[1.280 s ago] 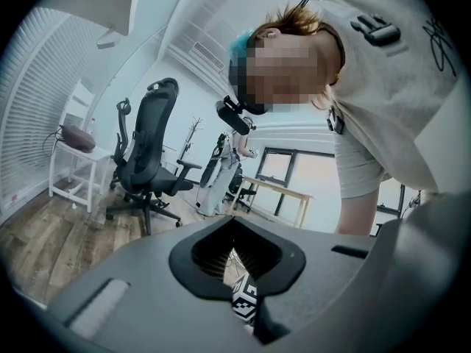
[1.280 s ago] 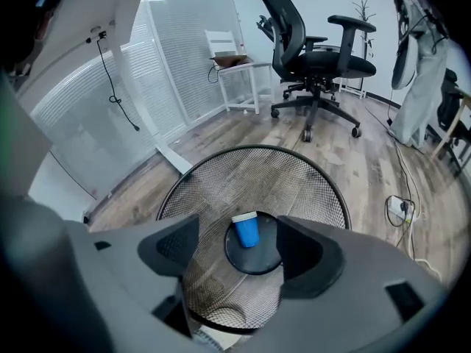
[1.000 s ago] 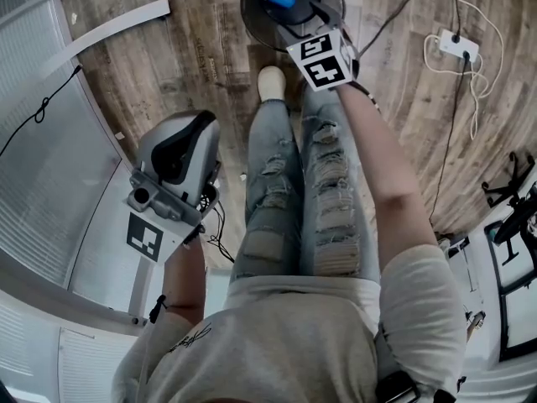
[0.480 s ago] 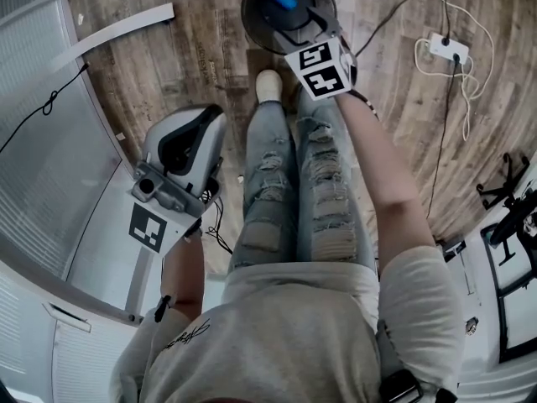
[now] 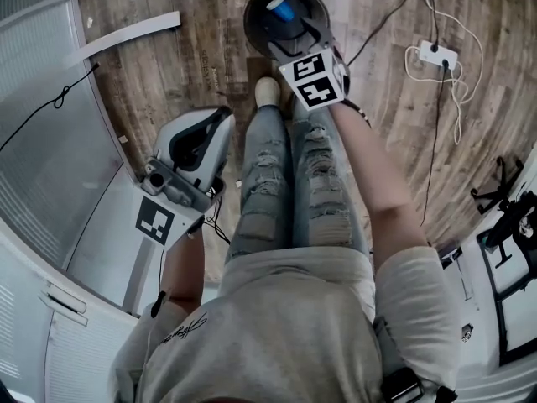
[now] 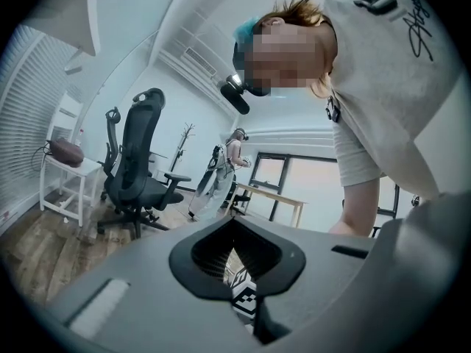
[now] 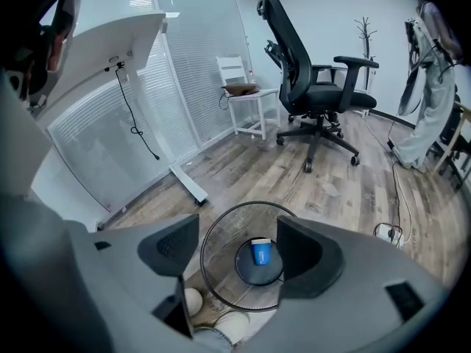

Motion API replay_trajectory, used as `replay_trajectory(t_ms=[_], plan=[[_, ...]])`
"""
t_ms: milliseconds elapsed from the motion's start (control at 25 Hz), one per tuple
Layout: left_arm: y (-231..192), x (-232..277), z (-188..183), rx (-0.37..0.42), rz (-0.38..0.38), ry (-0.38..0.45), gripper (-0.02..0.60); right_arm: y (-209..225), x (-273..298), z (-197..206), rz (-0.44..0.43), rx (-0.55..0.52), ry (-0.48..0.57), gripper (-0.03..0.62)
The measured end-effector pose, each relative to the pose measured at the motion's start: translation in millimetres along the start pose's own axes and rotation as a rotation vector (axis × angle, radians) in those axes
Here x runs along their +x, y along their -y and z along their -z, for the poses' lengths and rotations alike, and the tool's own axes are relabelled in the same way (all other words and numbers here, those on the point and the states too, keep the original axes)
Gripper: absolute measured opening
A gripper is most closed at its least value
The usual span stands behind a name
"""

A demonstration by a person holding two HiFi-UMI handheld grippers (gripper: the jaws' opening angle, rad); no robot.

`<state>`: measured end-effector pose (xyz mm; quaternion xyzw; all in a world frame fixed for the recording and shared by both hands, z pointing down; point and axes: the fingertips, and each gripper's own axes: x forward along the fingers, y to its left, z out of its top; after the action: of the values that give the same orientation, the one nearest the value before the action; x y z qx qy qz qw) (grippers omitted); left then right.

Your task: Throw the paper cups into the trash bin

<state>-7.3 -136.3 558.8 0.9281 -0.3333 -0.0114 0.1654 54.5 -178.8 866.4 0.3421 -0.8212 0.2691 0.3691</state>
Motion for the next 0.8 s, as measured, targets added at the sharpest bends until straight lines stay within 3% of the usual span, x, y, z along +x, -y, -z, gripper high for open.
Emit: replay_trajectory(t_ms=[800], plan=[[27, 0, -55, 0.037, 0.007, 0.003, 0.003, -22, -65, -56, -0.025, -0.044, 0.041, 0.313]])
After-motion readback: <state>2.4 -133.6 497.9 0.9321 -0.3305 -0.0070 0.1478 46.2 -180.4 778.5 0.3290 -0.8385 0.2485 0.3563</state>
